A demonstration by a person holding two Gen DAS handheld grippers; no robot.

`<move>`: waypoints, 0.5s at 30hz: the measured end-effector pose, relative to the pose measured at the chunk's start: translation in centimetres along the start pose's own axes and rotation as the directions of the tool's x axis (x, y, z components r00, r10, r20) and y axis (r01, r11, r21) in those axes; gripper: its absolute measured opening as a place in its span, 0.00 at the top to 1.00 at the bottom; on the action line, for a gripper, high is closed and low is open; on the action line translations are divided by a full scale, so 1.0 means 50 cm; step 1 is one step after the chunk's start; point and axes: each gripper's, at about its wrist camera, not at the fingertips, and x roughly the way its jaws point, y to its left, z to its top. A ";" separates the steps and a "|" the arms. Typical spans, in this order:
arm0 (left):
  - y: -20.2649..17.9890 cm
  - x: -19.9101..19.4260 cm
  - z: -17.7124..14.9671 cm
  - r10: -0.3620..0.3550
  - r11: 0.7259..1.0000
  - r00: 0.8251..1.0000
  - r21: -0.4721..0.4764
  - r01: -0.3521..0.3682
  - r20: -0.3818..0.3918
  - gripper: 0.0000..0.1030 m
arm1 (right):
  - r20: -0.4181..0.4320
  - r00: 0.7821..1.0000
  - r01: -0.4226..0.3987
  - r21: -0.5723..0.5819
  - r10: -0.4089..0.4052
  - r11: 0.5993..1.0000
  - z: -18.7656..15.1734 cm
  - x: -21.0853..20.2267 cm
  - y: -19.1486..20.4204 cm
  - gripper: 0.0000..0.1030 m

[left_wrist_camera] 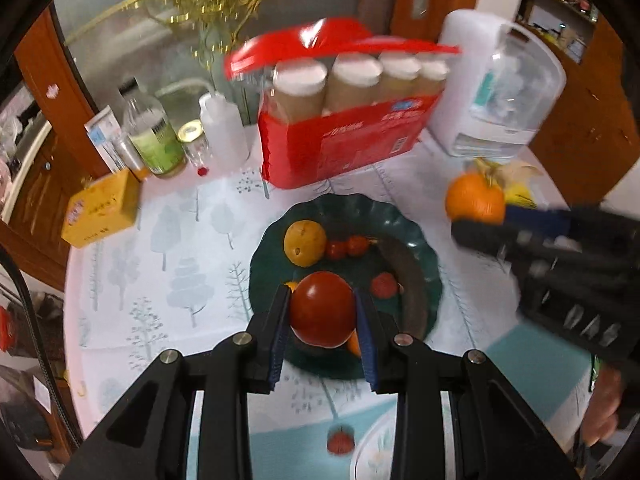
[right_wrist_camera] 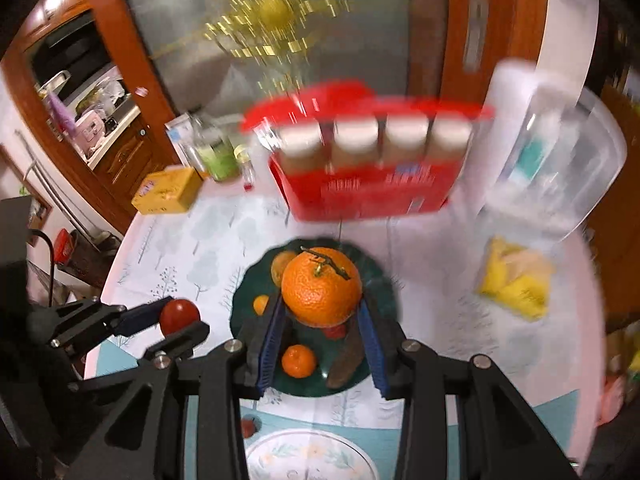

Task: Organize fruits
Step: 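Carry the tomato and tangerine onto the green plate and open both tools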

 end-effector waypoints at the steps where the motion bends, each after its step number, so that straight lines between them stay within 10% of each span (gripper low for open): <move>1: 0.003 0.023 0.002 -0.003 1.000 1.000 -0.014 0.003 -0.006 0.71 | -0.019 1.000 -0.001 0.005 0.002 1.000 -0.005 0.036 -0.012 0.63; 12: 0.009 0.263 -0.011 0.026 0.998 0.991 -0.062 -0.034 -0.128 0.71 | -0.171 0.981 -0.090 0.045 0.096 0.995 -0.055 0.305 -0.074 0.61; 15: 0.026 0.282 -0.012 0.020 0.996 0.990 -0.088 -0.033 -0.143 0.55 | -0.134 0.982 -0.129 0.036 0.132 0.991 -0.054 0.307 -0.076 0.61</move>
